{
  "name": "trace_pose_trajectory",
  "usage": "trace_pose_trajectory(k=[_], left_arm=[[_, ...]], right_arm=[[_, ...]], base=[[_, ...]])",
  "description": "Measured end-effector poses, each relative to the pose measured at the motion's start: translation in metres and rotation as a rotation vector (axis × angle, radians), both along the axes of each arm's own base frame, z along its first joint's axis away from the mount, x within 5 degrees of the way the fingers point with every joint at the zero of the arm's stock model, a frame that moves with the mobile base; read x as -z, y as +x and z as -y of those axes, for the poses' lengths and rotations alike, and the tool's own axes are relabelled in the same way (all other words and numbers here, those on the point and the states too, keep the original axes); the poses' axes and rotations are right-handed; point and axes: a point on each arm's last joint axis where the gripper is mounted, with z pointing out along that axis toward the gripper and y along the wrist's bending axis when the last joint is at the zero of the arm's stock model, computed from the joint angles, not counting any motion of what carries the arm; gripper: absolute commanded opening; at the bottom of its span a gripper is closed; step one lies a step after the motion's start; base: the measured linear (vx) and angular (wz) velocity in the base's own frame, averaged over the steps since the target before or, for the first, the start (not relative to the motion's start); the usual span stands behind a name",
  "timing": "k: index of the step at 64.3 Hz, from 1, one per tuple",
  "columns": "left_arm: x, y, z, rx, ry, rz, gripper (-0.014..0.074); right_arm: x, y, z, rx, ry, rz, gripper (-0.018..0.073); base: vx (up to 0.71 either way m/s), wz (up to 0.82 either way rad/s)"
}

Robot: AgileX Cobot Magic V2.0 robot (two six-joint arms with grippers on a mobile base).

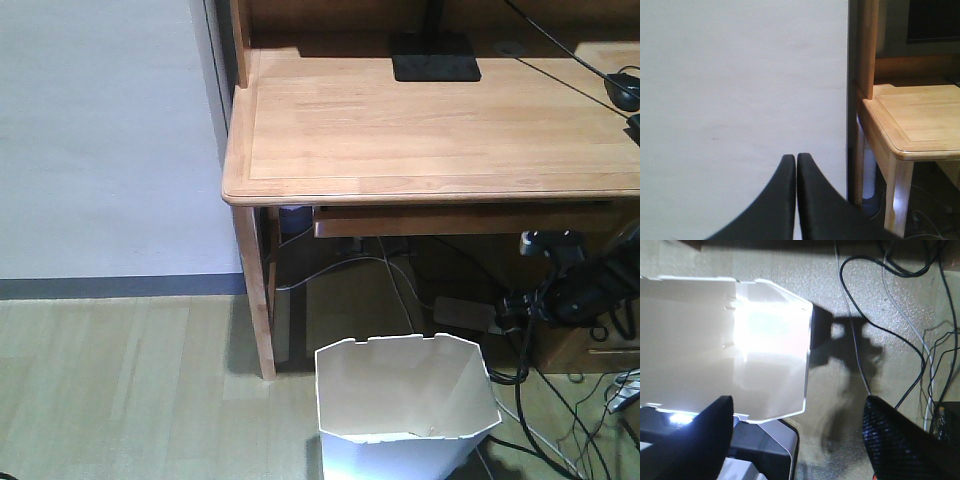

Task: Move trash bin to bedside with robot
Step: 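Lower the right gripper to the rim of the white trash bin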

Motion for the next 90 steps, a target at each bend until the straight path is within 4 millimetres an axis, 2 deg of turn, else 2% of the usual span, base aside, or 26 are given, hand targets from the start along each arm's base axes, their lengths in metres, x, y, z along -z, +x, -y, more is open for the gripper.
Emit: trace_pose_trajectory(k=[19,30,42,60,69,74,81,87,90], left_arm=[[0.000,0.000,0.000,0.000,0.000,0.000,-0.0006],[0.000,0.000,0.000,0.000,0.000,0.000,-0.0006],[0.000,0.000,0.000,0.000,0.000,0.000,-0.0006],[0.000,0.000,0.000,0.000,0.000,0.000,-0.0006],[0.000,0.000,0.000,0.000,0.000,0.000,-0.0006],[0.000,0.000,0.000,0.000,0.000,0.000,-0.0006],[0.000,0.000,0.000,0.000,0.000,0.000,-0.0006],[0.000,0.000,0.000,0.000,0.000,0.000,-0.0006],[0.000,0.000,0.000,0.000,0.000,0.000,-0.0006]], right_arm=[[0.085,0.006,0.002,-0.026,0.012,-0.112,0.0522],[0.123,0.007,0.003,-0.005,0.019,-0.151,0.0522],[0.154,0.013,0.001,-0.015,0.017,-0.159,0.0522],[0.188,0.030,-0.013,-0.057,0.016,-0.139,0.0522],[0.205,0.031,-0.014,-0.037,0.034,-0.158,0.0505],[0.214,0.030,-0.015,-0.041,0.040,-0.178,0.0466],[0.227,0.027,-0.014,-0.050,0.039,-0.219,0.0335],[0.235,0.025,-0.014,-0.052,0.036,-0.262,0.0149],[0.238,0.024,-0.014,-0.045,0.039,-0.284,0.0022]], base=[[0.00,0.00],[0.00,0.00],[0.00,0.00],[0.00,0.00],[0.00,0.00],[0.00,0.00],[0.00,0.00],[0.00,0.00],[0.00,0.00]])
